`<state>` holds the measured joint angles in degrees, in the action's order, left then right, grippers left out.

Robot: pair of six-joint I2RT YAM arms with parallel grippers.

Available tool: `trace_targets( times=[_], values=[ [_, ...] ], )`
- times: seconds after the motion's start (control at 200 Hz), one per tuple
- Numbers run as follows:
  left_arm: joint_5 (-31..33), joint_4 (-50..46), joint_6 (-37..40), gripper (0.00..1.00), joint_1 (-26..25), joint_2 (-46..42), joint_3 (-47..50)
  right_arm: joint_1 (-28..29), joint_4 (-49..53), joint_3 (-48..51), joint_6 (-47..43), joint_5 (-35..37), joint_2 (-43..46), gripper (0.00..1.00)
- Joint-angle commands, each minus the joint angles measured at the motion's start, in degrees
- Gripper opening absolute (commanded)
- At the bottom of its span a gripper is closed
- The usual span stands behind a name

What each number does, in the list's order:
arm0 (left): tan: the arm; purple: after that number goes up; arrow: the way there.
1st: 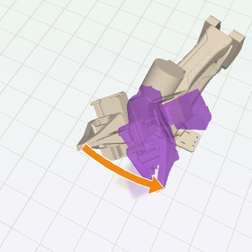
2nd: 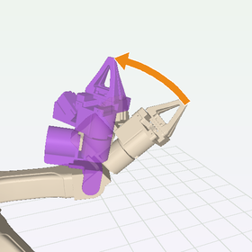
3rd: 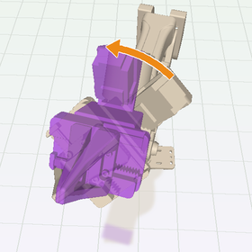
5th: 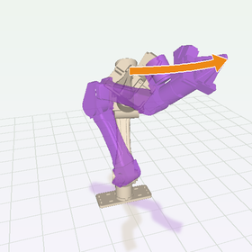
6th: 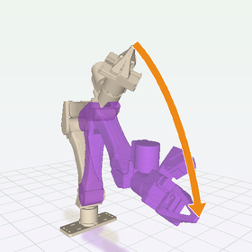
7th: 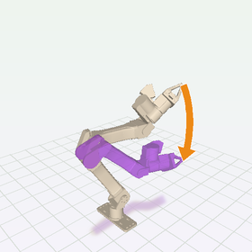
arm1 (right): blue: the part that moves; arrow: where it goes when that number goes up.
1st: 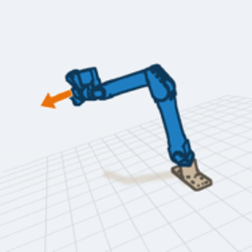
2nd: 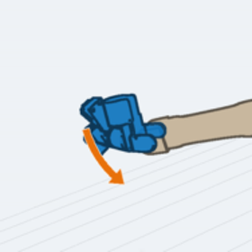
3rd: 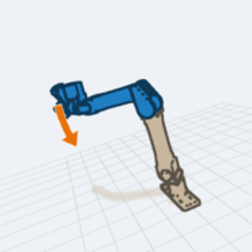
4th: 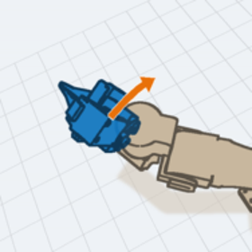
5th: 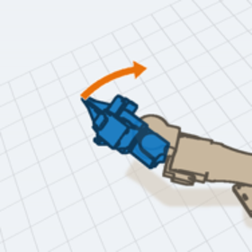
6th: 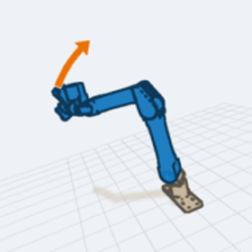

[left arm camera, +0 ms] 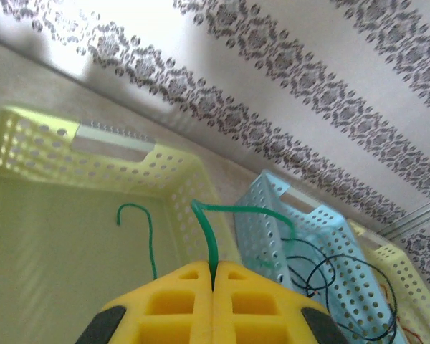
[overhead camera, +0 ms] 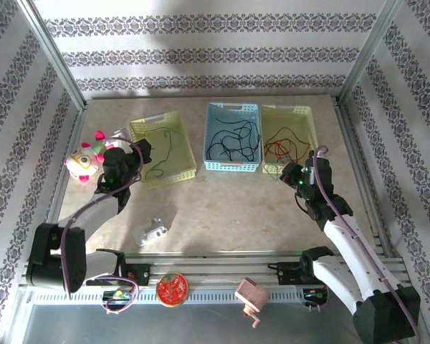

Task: Untangle the cables

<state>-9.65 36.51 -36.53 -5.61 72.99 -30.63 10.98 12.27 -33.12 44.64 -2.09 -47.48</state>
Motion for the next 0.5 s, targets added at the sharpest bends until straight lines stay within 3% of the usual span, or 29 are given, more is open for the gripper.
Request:
trace_targets(
  times=[0.0,0.095,0.12,0.195,0.255,0.375,0.495],
  values=[
    [-0.2,4.8,-2.0,0.0,0.5,3.3,-1.9,0.0,-1.0,-0.5,-1.9,-2.7,0.6,0.0],
    [0.7,3.4,-1.3,0.03,0.4,5.8,-3.0,1.0,-1.2,-1.4,-3.7,-4.0,0.4,0.0],
    [0.5,2.7,-1.0,0.11,0.3,6.3,-3.5,1.4,-1.2,-1.7,-4.1,-4.2,0.2,0.0],
    [-0.4,1.6,0.8,0.56,-0.7,6.6,-4.7,3.1,-1.6,-2.4,-5.6,-4.7,-0.3,0.0],
    [-0.2,0.0,2.8,0.77,-2.2,5.5,-5.7,4.5,-2.5,-2.8,-6.3,-5.5,-0.9,0.0],
    [-0.6,-5.1,9.2,0.85,-6.8,1.5,-8.6,5.4,-8.0,-2.2,-4.8,-10.8,-2.0,0.0],
    [-10.5,-9.4,11.8,0.86,-11.3,0.4,-11.2,5.4,-13.6,-1.9,-2.6,-16.6,-4.4,0.0]
  ],
)
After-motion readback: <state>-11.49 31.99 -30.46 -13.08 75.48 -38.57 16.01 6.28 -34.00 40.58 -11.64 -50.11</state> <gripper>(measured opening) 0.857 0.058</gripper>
